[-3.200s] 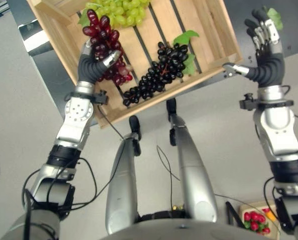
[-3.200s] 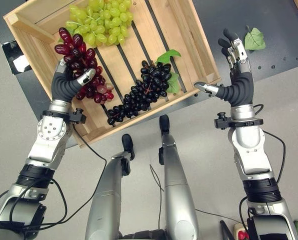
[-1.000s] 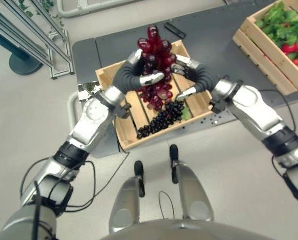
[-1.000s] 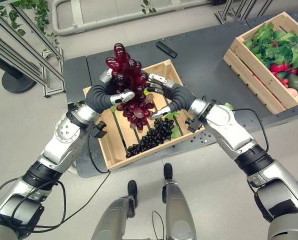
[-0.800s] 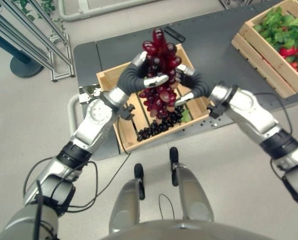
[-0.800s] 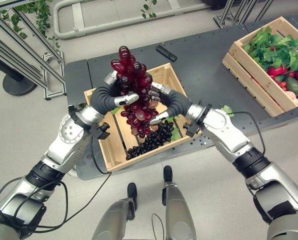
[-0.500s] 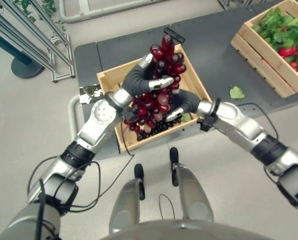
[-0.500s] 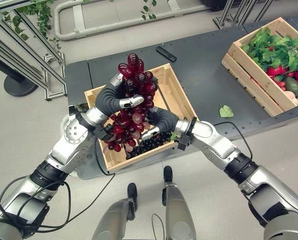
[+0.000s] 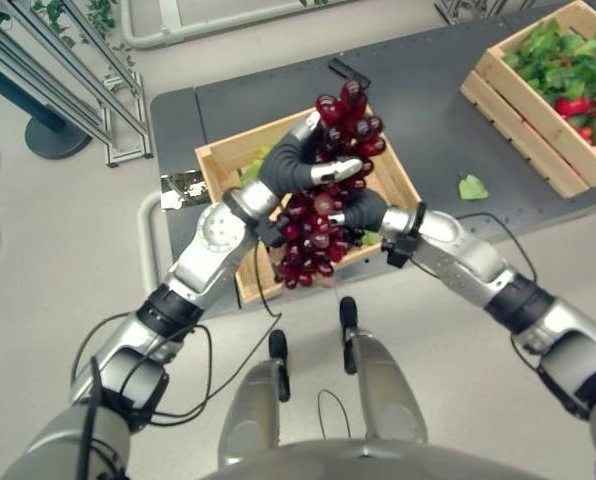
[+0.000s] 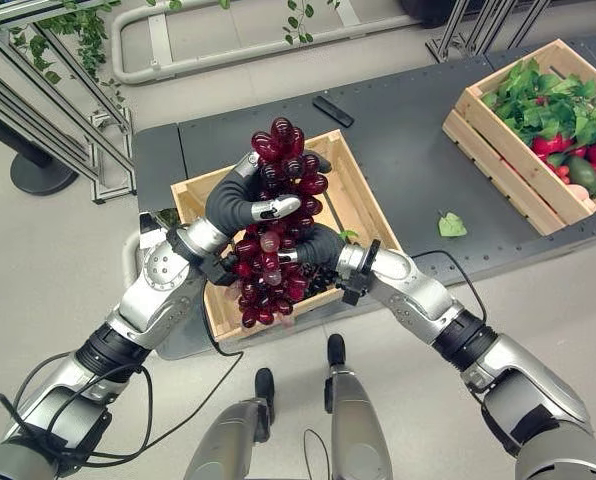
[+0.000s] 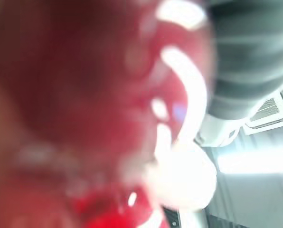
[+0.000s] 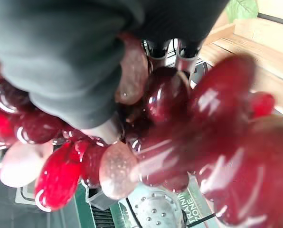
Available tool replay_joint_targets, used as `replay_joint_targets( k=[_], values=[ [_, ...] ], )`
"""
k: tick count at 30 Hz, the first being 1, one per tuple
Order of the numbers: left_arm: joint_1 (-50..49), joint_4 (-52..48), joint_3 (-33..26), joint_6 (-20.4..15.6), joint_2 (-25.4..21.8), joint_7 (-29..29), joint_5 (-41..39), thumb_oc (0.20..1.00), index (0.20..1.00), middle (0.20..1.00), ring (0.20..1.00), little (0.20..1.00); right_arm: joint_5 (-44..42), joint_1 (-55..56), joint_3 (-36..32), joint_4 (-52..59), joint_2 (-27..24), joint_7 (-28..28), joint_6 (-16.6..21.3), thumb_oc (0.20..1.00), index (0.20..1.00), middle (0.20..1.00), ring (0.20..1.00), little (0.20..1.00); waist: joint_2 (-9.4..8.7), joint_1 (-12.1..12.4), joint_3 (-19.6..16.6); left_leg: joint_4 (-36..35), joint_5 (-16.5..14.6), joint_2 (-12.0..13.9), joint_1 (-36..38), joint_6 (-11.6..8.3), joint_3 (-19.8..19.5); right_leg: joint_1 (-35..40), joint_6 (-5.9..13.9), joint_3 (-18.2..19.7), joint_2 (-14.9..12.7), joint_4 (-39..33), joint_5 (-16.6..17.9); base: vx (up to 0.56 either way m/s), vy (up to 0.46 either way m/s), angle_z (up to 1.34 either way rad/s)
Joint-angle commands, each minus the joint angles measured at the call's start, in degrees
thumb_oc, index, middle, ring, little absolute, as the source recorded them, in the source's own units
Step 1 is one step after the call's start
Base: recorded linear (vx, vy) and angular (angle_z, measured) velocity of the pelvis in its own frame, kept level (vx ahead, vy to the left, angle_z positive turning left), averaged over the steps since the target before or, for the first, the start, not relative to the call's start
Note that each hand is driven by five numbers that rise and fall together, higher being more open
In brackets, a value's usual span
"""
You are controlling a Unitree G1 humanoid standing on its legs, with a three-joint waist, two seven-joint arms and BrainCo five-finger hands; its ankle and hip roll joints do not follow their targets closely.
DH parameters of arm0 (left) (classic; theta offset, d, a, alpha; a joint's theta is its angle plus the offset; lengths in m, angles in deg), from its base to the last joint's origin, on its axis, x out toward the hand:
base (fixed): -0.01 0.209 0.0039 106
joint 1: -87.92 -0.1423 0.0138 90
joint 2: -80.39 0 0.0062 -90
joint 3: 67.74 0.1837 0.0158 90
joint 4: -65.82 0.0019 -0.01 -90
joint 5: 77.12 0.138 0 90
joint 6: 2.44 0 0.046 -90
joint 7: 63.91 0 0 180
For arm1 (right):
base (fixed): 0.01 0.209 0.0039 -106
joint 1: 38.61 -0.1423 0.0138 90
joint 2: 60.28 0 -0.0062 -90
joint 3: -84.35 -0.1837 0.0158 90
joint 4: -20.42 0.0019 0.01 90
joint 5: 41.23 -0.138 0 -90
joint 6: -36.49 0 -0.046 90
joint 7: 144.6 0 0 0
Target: Pick up the fruits from the basket on one side to the basket on the other side
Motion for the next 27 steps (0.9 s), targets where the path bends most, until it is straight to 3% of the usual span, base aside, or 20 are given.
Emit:
replay_joint_targets(
  k=[1,18,19,20,27],
  values=[
    [4.0,-3.1,-2.1,-4.2,3.0,-0.8,-2.8,0.2,0.2,0.2,0.2,0.2,-4.1,1.0,0.5,4.2,6.1,2.7,1.7,0.2,0.2,0.2,0.2,0.2,-0.34,0.5,-2.3,-3.9,4.8,-1.2,-1.7,2.8,0.2,1.3,1.85,-1.1,1.7,0.7,-2.0,0.0,0.0,0.0],
    [3.1,-2.9,-2.7,-4.5,4.5,-1.0,-2.8,0.2,0.2,0.2,0.2,0.2,-10.5,7.1,1.2,5.4,10.2,3.7,0.6,0.2,0.2,0.2,0.2,0.2,0.22,0.3,-2.0,-4.2,4.9,-1.2,-1.4,2.98,0.7,1.1,1.99,-0.6,1.7,1.0,-2.0,0.0,0.003,-0.02],
    [2.9,-2.7,-2.9,-4.4,4.5,-1.1,-2.7,0.736,0.736,0.736,0.736,0.736,-10.6,7.4,0.9,5.6,10.2,3.6,0.8,0.2,0.2,0.2,0.2,0.2,0.23,0.3,-2.0,-4.2,4.9,-1.2,-1.4,2.98,0.7,1.2,2.0,-0.6,1.7,1.0,-2.0,0.0,0.0,0.0],
    [2.5,-2.7,-3.1,-4.3,4.3,-1.2,-2.6,1.0,1.0,1.0,1.0,1.0,-10.8,8.0,0.5,5.9,10.4,3.4,1.0,0.2,0.2,0.2,0.2,0.2,0.24,0.2,-2.0,-4.1,4.8,-1.1,-1.4,3.0,0.7,1.2,2.05,-0.6,1.7,1.0,-2.0,0.0,0.0,0.0],
    [-2.1,-3.7,-6.0,-3.7,1.6,-1.1,-2.6,1.0,1.0,1.0,1.0,1.0,-13.4,12.0,-5.5,6.8,12.3,1.6,4.5,0.2,0.2,0.2,0.2,0.2,0.53,0.2,-2.4,-3.7,4.2,-1.1,-1.1,3.07,0.8,1.3,2.04,-0.3,1.8,1.3,-2.4,0.01,0.002,-0.01]
  ],
)
